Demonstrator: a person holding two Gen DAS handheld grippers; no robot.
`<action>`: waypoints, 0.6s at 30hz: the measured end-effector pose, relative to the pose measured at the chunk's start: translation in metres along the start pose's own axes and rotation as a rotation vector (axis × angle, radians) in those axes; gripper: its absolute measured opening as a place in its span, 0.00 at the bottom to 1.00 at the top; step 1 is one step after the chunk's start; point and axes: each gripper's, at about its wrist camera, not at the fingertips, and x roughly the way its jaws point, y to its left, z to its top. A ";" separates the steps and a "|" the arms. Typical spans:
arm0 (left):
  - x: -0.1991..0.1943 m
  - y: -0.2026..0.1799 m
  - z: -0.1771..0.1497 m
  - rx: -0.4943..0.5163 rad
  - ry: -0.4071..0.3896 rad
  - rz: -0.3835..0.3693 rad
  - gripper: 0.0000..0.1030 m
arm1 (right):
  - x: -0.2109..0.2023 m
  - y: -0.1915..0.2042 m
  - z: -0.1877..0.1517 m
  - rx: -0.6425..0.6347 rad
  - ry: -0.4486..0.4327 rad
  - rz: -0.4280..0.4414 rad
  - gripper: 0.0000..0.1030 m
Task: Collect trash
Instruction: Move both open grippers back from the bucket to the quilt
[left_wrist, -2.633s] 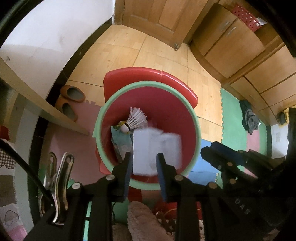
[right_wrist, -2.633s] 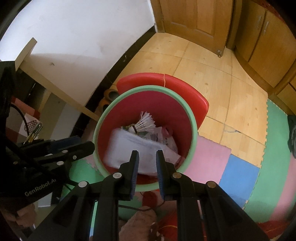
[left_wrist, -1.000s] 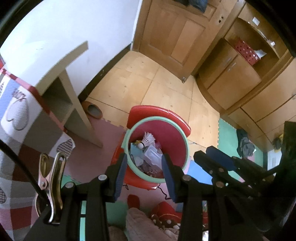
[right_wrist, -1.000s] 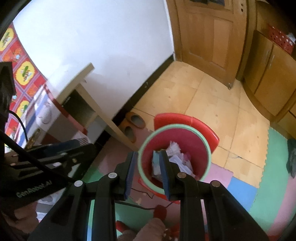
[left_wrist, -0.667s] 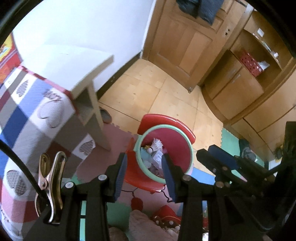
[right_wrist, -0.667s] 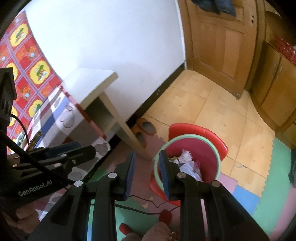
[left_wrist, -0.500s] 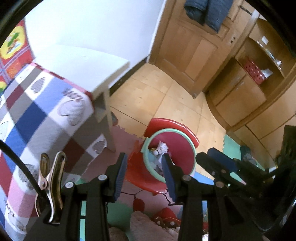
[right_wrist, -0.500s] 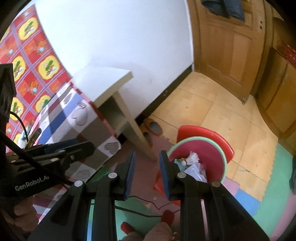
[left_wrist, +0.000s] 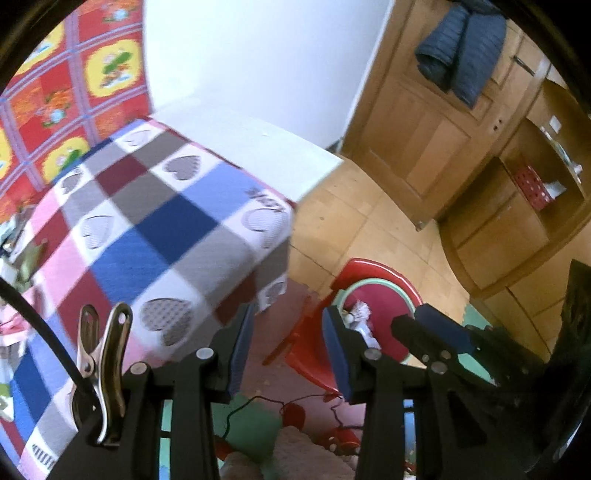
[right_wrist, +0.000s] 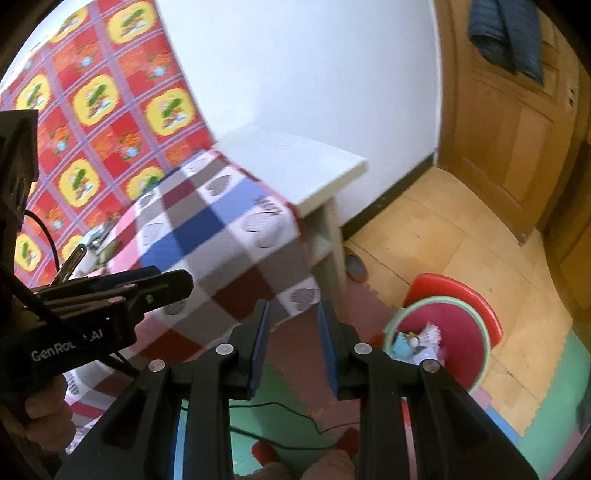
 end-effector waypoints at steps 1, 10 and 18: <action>-0.004 0.006 0.000 -0.007 -0.002 0.006 0.39 | -0.001 0.007 0.000 -0.012 -0.002 0.010 0.26; -0.044 0.065 -0.014 -0.073 -0.030 0.096 0.39 | 0.000 0.076 -0.001 -0.110 0.009 0.097 0.26; -0.081 0.122 -0.028 -0.137 -0.050 0.153 0.39 | 0.003 0.136 -0.002 -0.187 0.009 0.160 0.26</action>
